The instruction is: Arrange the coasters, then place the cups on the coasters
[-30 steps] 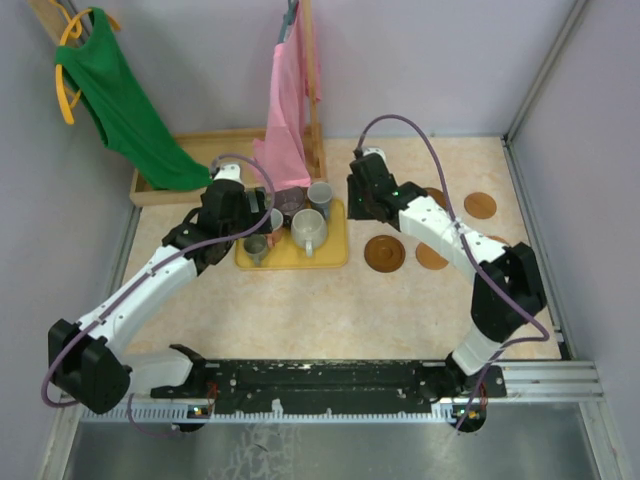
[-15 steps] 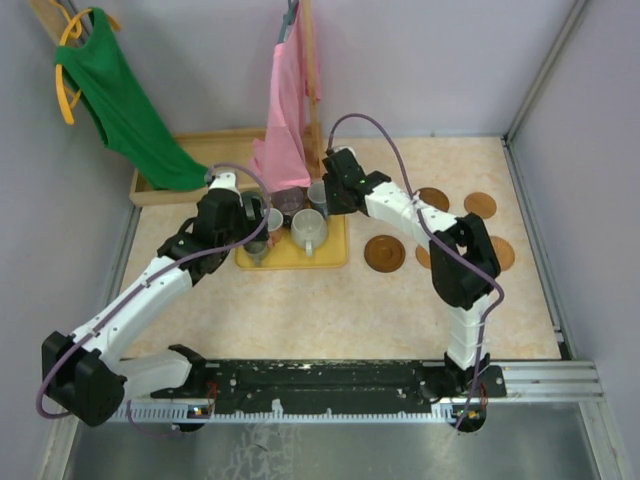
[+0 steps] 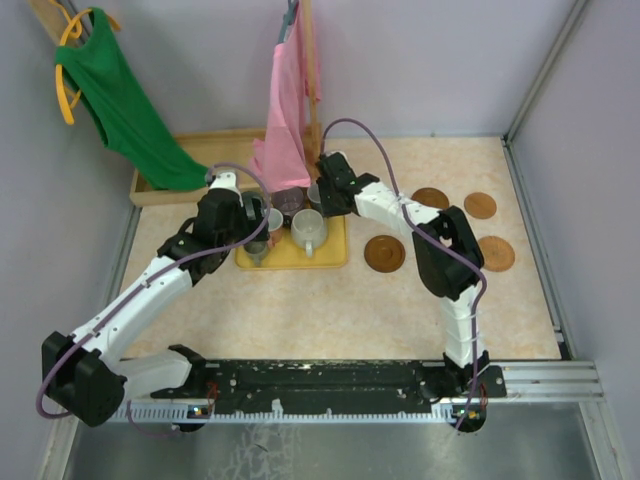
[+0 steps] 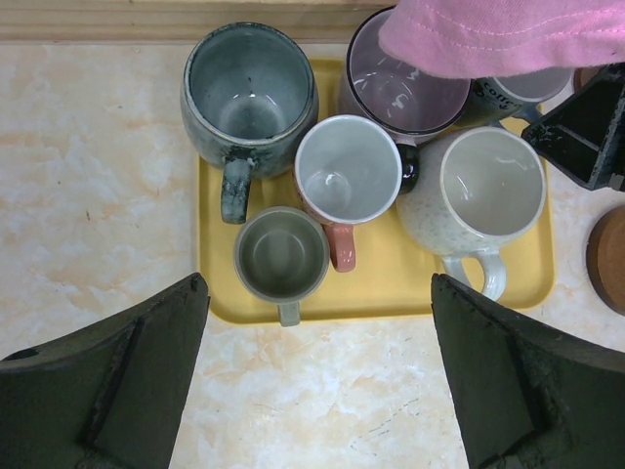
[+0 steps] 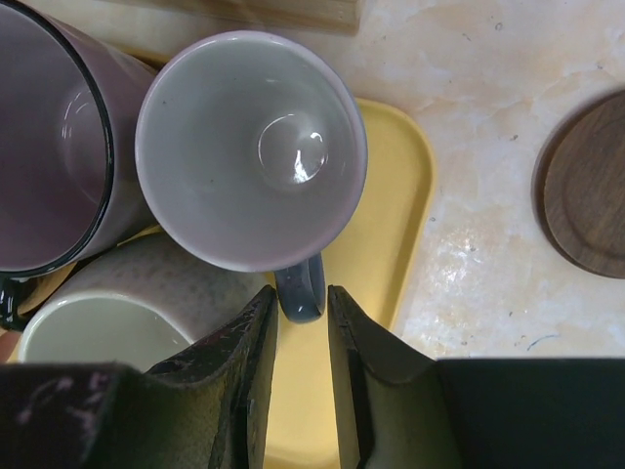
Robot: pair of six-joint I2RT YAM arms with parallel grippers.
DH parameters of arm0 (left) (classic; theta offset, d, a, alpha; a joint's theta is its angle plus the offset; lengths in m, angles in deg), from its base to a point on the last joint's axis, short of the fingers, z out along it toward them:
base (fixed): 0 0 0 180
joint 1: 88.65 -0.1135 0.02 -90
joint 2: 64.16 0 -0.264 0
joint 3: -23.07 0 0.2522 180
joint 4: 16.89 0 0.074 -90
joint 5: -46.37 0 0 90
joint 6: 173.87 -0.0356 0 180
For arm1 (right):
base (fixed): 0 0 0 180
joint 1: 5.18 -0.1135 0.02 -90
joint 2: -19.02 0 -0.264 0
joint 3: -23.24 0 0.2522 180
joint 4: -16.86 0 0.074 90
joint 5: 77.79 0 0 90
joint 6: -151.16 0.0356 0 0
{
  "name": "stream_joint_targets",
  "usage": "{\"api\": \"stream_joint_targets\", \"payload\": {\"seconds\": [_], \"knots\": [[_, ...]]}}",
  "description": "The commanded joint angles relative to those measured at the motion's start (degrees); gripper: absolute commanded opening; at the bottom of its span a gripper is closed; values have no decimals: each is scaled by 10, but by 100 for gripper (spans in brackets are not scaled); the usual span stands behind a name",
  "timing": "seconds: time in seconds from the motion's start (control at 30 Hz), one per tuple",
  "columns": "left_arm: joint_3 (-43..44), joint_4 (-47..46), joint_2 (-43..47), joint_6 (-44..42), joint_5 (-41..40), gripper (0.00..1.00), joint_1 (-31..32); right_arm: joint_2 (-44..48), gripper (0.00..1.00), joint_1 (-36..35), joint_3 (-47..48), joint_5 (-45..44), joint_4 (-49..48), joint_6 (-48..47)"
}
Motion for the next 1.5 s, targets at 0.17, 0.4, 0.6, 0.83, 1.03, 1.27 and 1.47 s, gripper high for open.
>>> {"api": "stream_joint_targets", "payload": {"seconds": [0.17,0.4,0.6,0.83,1.03,1.27,1.47], "knots": [[-1,-3,8,-3,1,100,2,-15,29,-7,33,-7,-37,-12],[-4,-1,10,-1,1,100,2,-31,29,-11,41,-24,-42,-21],[-5,-1,14,1,2,100,2,-41,28,-14,41,-45,-51,-26],[-2,3,15,-4,-2,100,2,-47,22,-15,41,-48,-60,-25],[-2,3,13,-1,-1,100,2,-45,0,-18,37,-58,-59,-29],[-5,-1,8,4,6,100,2,-20,0,-24,8,-82,-77,-42],[-1,-4,0,4,11,100,2,11,0,-27,-18,-108,-100,-54]]}}
